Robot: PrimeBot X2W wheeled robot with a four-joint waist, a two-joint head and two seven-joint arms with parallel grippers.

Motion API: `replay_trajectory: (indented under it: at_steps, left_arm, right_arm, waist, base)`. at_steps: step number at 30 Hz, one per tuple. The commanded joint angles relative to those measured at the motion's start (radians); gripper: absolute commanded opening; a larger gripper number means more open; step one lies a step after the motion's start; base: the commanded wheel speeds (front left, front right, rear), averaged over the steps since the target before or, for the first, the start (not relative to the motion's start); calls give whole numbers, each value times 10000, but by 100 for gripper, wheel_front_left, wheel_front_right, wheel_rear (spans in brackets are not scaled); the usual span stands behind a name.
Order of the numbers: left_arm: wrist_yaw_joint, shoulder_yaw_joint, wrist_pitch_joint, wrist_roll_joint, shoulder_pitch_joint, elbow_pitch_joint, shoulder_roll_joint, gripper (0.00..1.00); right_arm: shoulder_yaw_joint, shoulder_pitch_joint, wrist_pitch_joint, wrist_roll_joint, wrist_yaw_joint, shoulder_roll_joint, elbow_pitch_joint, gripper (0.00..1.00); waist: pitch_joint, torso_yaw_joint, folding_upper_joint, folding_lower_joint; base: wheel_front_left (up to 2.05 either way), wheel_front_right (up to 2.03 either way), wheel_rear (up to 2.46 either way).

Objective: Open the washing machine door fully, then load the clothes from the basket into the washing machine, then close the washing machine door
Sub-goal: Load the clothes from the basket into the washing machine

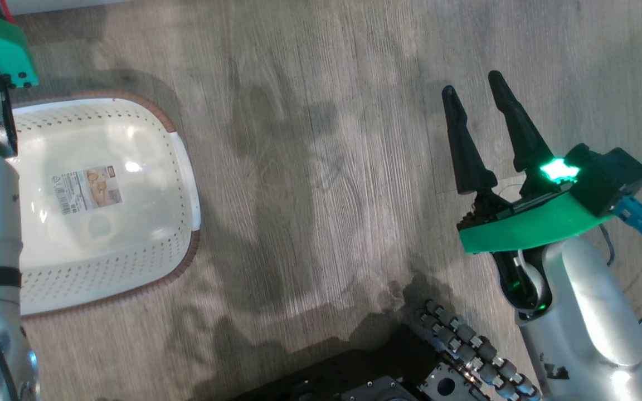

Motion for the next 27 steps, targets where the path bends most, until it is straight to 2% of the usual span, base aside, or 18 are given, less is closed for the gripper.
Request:
replay_trajectory:
  at_steps: [1, 12, 19, 20, 21, 22, 27]
  left_arm:
    - [-41, 121, -49, -109, -195, -291, 421, 100]
    - [-917, 22, 55, -715, -1420, 1040, 387, 100]
    - [-1052, -90, 25, -804, -1952, 1532, 469, 100]
    - [-1066, -101, 18, -818, -2006, 1572, 477, 63]
    - [-1070, -113, 10, -828, -2052, 1593, 485, 13]
    - [-1078, -127, -2, -836, -2086, 1583, 492, 0]
    - [-1086, -81, -37, -953, -2042, 1437, 499, 0]
  right_arm:
    - [146, 92, -92, -28, 0, 48, -245, 100]
    - [94, -52, -92, 344, 0, 49, -240, 100]
    - [174, -64, -92, 349, 0, 49, -196, 100]
    - [174, -74, -92, 349, 0, 49, -197, 100]
    - [170, -82, -92, 353, 0, 49, -198, 100]
    - [166, -91, -92, 355, 0, 49, -196, 100]
    - [183, -100, -92, 351, 0, 49, -139, 100]
  waist:
    - [5, 25, 0, 0]
    - [170, 54, 0, 0]
    - [214, -1, 0, 0]
    - [220, -4, 0, 0]
    - [225, -3, 0, 0]
    - [224, -2, 0, 0]
    - [127, 1, 0, 0]
  base:
    - [0, 0, 0]
    - [0, 0, 0]
    - [0, 0, 0]
    - [0, 0, 0]
    - [0, 0, 0]
    - [0, 0, 0]
    - [0, 0, 0]
